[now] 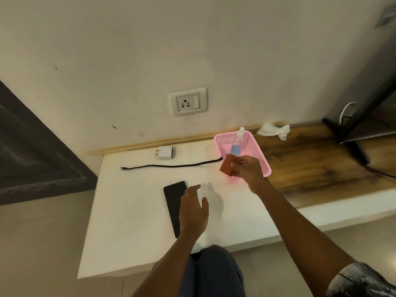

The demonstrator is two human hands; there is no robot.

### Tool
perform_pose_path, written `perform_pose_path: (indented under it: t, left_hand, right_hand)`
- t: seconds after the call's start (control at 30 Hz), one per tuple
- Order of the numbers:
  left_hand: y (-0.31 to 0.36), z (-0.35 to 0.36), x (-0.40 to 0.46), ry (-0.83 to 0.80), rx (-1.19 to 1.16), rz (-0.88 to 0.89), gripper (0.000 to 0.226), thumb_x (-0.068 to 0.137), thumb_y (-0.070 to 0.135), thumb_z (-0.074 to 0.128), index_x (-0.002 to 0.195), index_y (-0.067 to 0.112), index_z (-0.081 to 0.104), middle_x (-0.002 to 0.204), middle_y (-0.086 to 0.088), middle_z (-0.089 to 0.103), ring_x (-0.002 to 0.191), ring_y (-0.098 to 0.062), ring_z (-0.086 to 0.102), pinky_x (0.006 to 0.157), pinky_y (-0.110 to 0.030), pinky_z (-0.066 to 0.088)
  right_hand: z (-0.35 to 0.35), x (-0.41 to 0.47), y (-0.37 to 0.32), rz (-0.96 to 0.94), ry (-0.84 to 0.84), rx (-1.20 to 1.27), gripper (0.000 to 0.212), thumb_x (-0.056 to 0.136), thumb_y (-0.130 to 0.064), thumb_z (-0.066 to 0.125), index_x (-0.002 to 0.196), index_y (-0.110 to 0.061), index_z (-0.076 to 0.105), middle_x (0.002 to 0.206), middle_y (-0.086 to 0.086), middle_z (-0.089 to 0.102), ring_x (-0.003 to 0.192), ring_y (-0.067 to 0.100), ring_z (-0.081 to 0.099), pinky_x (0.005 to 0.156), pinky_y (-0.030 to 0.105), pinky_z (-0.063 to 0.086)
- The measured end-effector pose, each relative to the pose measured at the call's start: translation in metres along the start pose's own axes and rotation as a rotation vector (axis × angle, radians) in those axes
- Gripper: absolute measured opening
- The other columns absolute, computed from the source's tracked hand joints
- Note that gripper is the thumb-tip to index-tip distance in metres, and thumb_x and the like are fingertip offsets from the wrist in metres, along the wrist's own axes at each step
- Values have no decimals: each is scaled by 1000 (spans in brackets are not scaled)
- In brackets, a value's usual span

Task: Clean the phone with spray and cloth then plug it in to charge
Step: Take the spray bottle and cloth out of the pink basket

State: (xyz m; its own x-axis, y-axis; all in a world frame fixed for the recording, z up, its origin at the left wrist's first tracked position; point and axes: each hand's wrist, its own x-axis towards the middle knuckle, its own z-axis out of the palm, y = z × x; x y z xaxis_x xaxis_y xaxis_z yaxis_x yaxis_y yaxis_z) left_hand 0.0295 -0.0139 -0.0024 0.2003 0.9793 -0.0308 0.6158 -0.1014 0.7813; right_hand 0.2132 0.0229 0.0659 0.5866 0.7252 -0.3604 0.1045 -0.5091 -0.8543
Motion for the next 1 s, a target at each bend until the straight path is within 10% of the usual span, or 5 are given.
perform_pose_path:
  t: [0.27,1.0]
  left_hand:
    - [36,-20,-23,-338,-778,-707,35,98,21,48,128,3,49,131,-15,55,112,-32,54,99,-42,39]
    - [16,-5,-39,-468,-457,-605,40,104,22,30,143,11,33,145,-11,40,131,-25,40,110,-39,31]
  right_hand:
    - [19,-71,32,264,-155,398,29,88,13,49,116,6,53,119,22,60,103,37,61,78,39,53]
    - [38,-92,108,480,106,143,22,93,-18,58,103,1,60,87,14,63,83,31,65,73,34,54]
